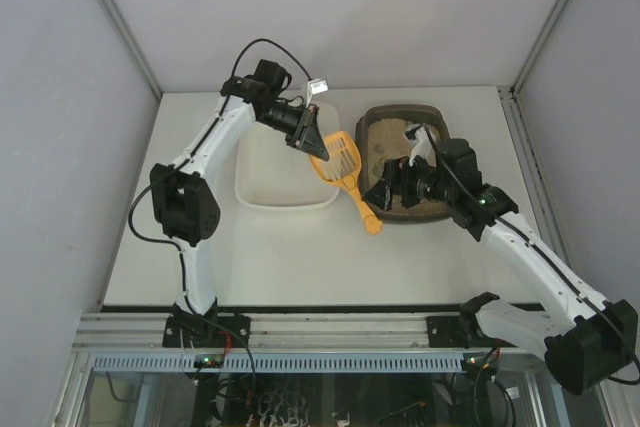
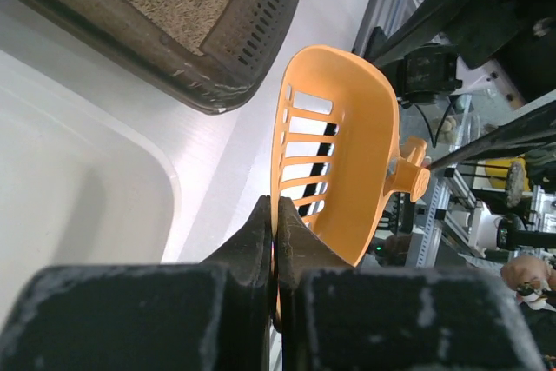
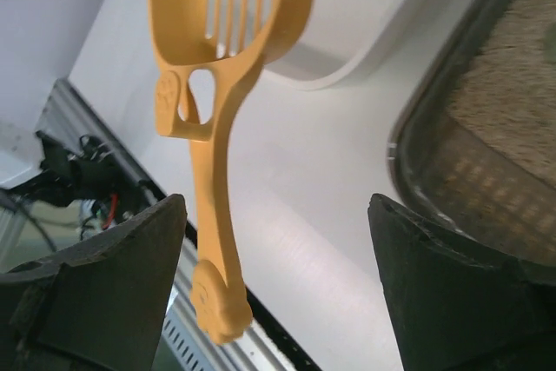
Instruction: Clean the litter box
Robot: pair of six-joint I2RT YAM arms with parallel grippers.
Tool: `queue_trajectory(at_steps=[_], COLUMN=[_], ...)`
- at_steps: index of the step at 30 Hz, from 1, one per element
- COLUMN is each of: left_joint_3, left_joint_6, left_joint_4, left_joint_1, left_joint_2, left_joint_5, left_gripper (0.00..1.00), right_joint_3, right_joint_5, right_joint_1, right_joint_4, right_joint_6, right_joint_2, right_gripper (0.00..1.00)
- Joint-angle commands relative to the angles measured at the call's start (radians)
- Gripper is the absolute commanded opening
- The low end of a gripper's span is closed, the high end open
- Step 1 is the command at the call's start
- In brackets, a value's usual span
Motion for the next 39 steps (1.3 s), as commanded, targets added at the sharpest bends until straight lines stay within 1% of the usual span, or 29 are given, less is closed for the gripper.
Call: queue_trajectory(at_steps=[1, 4, 6, 9, 13, 14, 19, 24, 25, 28, 33, 36, 39], left_joint_3=[0.015, 0.022, 0.014, 0.011, 0.010, 0.009, 0.043, 0.070, 0.073, 0.084, 0.100, 0.119, 0.140], left_joint_6=[-0.019, -0.036, -0.041, -0.055, -0.093, -0.101, -0.122, -0.139, -0.139, -0.141, -0.142, -0.146, -0.157], left_joint_4=[0.023, 0.046, 0.068, 0.092, 0.140, 0.152, 0.184, 0.194, 0.195, 0.195, 0.195, 0.194, 0.194], left_joint_1=[-0.006, -0.006, -0.006, -0.006, -0.006, -0.004, -0.003, -0.001, 0.000, 0.006, 0.017, 0.027, 0.033], left_joint_2=[-0.056, -0.059, -0.066, -0.073, -0.083, -0.087, -0.090, -0.076, -0.074, -0.069, -0.067, -0.063, -0.055], left_joint_5=[0.109, 0.104, 0.090, 0.093, 0.093, 0.091, 0.070, 0.083, 0.079, 0.073, 0.066, 0.066, 0.073], left_gripper=[0.00, 0.00, 0.00, 0.00, 0.00, 0.00, 0.00, 0.00, 0.00, 0.00, 0.00, 0.00, 0.00], right_joint_3=[-0.001, -0.001, -0.001, -0.002, -0.010, -0.015, -0.027, -0.040, -0.042, -0.046, -0.061, -0.063, -0.068], right_joint_5=[-0.163, -0.207, -0.226, -0.238, -0.255, -0.261, -0.264, -0.265, -0.267, -0.266, -0.278, -0.278, -0.277], right_joint_1=[0.043, 0.071, 0.078, 0.086, 0.097, 0.097, 0.095, 0.088, 0.088, 0.085, 0.062, 0.049, 0.044], right_joint_4=[0.142, 0.212, 0.251, 0.282, 0.316, 0.327, 0.326, 0.334, 0.333, 0.319, 0.306, 0.287, 0.282], right_joint_6=[0.061, 0.102, 0.136, 0.153, 0.172, 0.178, 0.180, 0.186, 0.186, 0.179, 0.172, 0.160, 0.153], right_joint_2=[0.059, 0.094, 0.112, 0.139, 0.169, 0.171, 0.168, 0.161, 0.161, 0.154, 0.128, 0.120, 0.117], right_gripper=[0.83, 0.78, 0.73, 0.59, 0.38, 0.36, 0.38, 0.35, 0.37, 0.49, 0.55, 0.56, 0.50])
